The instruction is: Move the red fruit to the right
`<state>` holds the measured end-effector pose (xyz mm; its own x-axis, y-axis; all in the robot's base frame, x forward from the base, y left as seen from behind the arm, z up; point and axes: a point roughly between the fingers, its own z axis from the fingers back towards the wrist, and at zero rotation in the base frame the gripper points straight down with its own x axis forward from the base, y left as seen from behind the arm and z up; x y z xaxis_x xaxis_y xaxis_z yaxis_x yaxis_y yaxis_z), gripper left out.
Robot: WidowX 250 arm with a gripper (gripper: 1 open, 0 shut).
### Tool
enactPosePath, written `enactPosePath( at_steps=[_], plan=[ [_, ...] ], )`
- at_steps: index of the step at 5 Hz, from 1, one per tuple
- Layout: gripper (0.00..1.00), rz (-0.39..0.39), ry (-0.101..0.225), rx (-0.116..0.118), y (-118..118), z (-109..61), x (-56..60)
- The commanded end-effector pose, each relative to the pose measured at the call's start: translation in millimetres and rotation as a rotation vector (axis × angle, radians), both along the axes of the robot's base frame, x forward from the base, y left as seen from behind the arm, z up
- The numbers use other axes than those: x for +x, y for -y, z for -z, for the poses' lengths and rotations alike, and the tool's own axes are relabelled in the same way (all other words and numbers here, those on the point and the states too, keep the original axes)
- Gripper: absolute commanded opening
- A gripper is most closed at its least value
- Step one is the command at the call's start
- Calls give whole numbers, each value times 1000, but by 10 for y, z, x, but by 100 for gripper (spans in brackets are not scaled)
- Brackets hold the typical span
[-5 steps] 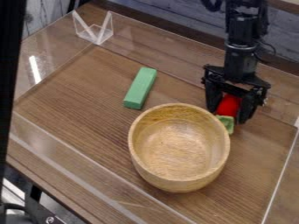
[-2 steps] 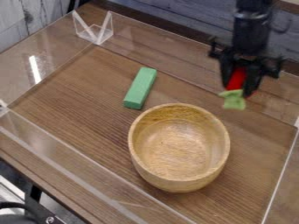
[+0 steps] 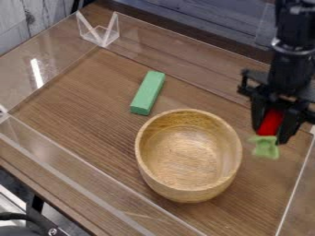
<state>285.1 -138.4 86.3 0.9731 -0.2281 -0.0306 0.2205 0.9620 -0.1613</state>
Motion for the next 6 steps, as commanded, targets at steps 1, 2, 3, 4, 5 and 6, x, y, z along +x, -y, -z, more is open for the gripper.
enactPosePath(
  at_steps=[1, 2, 3, 4, 5, 6],
  plan=[
    [0, -23, 58, -22, 68, -61, -61],
    [0, -16, 58, -18, 81, 105, -66],
    [0, -1, 67, -9, 76, 197, -52],
    [0, 38, 82, 1, 149, 281, 2],
    [0, 60, 112, 17, 198, 362, 92],
    [0, 77, 136, 32, 214, 391, 146]
  ],
)
